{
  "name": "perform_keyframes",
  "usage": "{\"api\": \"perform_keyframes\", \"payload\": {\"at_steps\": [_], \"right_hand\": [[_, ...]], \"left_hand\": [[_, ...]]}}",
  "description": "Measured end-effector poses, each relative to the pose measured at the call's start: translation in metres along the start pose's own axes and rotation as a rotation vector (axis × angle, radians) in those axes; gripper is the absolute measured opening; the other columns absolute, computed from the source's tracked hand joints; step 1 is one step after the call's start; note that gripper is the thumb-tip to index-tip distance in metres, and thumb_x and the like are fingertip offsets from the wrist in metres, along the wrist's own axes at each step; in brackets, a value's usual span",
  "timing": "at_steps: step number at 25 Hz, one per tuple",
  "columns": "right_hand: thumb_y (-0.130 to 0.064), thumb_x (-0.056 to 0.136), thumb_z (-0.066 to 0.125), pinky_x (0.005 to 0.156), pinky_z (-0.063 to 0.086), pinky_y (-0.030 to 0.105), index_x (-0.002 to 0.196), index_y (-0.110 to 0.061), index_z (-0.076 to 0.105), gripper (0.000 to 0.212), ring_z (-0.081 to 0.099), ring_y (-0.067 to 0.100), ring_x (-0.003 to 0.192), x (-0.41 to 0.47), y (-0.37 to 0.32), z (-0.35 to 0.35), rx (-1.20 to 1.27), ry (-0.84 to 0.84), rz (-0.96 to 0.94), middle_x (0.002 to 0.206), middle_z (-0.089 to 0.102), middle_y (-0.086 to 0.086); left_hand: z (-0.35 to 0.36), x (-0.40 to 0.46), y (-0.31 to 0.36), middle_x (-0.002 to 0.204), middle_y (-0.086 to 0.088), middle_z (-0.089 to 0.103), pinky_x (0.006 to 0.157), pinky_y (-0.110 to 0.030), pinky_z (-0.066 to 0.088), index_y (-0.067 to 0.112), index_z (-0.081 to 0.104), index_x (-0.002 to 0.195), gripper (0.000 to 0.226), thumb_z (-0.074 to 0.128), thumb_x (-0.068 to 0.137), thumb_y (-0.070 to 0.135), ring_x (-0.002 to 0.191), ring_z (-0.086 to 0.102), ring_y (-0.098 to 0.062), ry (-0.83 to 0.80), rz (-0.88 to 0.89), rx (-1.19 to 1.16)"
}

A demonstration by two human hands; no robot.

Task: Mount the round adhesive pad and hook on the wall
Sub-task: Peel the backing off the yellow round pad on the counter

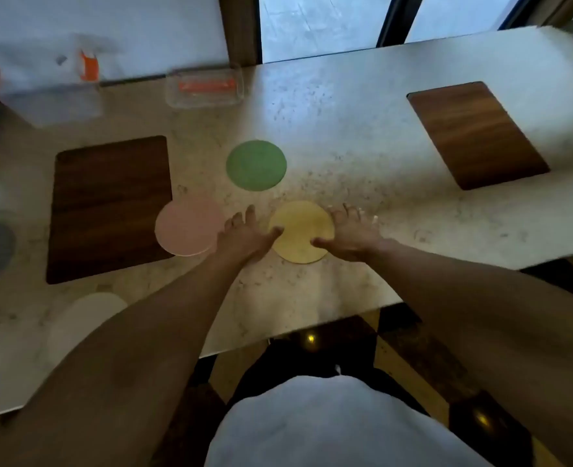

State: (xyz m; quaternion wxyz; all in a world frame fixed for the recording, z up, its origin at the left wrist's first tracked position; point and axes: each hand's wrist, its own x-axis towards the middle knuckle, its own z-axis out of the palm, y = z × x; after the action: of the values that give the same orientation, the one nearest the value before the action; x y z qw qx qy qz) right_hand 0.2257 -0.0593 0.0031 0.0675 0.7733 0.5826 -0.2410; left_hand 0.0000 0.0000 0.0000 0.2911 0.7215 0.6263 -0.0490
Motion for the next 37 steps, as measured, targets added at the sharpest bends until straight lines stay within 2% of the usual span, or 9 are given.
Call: {"api": "perform_keyframes", "payload": {"at_steps": [4,7,11,15,21,25,30,33,37], "right_hand": [[-0.081,0.067,0.049,0.109,0.025,0.057,0.15,-0.027,0.017,0.104,0.028,0.039,0.139,0.013,0.001,-0.001,0.013,0.009,0.006,0.154,0.028,0.017],[-0.075,0.071,0.052,0.102,0.035,0.051,0.144,-0.018,0.028,0.096,0.039,0.04,0.128,0.021,-0.003,0.003,0.001,0.042,-0.008,0.142,0.041,0.02],[-0.068,0.077,0.055,0.1,0.035,0.048,0.141,-0.01,0.029,0.09,0.038,0.038,0.126,0.03,0.001,0.006,0.014,0.005,0.021,0.138,0.04,0.021],[-0.055,0.081,0.061,0.098,0.039,0.045,0.134,-0.004,0.036,0.078,0.041,0.037,0.122,0.038,-0.002,0.009,0.044,-0.034,0.058,0.135,0.039,0.02],[-0.033,0.084,0.065,0.094,0.048,0.043,0.123,-0.006,0.05,0.05,0.052,0.036,0.109,0.042,-0.003,0.014,0.29,0.042,0.089,0.128,0.043,0.018],[-0.025,0.083,0.067,0.098,0.045,0.039,0.122,-0.009,0.05,0.045,0.052,0.03,0.109,0.047,0.004,0.017,0.532,0.061,0.177,0.128,0.044,0.014],[-0.016,0.09,0.061,0.083,0.052,0.034,0.112,-0.012,0.053,0.023,0.061,0.021,0.096,0.056,0.009,0.016,0.748,0.084,0.204,0.107,0.063,0.004],[-0.017,0.091,0.062,0.076,0.051,0.028,0.108,-0.014,0.058,0.018,0.064,0.016,0.091,0.06,0.013,0.011,0.853,0.086,0.226,0.093,0.063,-0.005],[-0.02,0.089,0.066,0.065,0.046,0.017,0.105,-0.021,0.062,0.017,0.061,0.003,0.082,0.078,0.009,-0.009,0.887,0.099,0.185,0.086,0.062,-0.015]], "left_hand": [[0.016,0.007,0.01,0.143,-0.024,0.04,0.1,-0.053,0.038,0.012,0.023,0.145,0.093,0.041,0.079,0.076,0.129,0.038,-0.044,-0.034,-0.028,0.017],[0.029,0.009,0.014,0.138,-0.022,0.041,0.098,-0.051,0.04,0.01,0.031,0.139,0.082,0.051,0.082,0.065,0.126,0.038,-0.042,-0.018,-0.049,0.037],[0.036,0.016,0.029,0.135,-0.021,0.041,0.096,-0.049,0.04,0.006,0.038,0.134,0.066,0.056,0.084,0.047,0.124,0.038,-0.04,-0.013,-0.087,0.053],[0.042,0.019,0.046,0.134,-0.021,0.039,0.098,-0.047,0.041,0.003,0.045,0.128,0.057,0.058,0.084,0.035,0.124,0.037,-0.039,-0.008,-0.199,-0.061],[0.042,0.027,0.067,0.133,-0.021,0.038,0.097,-0.041,0.04,0.0,0.052,0.118,0.042,0.056,0.085,0.024,0.12,0.039,-0.037,0.115,-0.344,-0.133],[0.036,0.039,0.062,0.131,-0.019,0.045,0.1,-0.041,0.042,0.003,0.058,0.117,0.035,0.053,0.085,0.015,0.118,0.045,-0.036,0.155,-0.434,-0.181],[0.03,0.051,0.056,0.114,-0.013,0.069,0.09,-0.037,0.05,0.008,0.068,0.106,0.029,0.053,0.081,0.003,0.106,0.062,-0.032,0.224,-0.485,-0.315],[0.023,0.056,0.057,0.108,-0.008,0.073,0.085,-0.031,0.05,0.013,0.073,0.102,0.027,0.059,0.08,0.004,0.101,0.067,-0.026,0.238,-0.529,-0.416],[0.004,0.071,0.055,0.1,-0.005,0.075,0.079,-0.024,0.049,0.014,0.075,0.097,0.024,0.064,0.077,0.007,0.093,0.068,-0.02,0.263,-0.524,-0.546]]}}
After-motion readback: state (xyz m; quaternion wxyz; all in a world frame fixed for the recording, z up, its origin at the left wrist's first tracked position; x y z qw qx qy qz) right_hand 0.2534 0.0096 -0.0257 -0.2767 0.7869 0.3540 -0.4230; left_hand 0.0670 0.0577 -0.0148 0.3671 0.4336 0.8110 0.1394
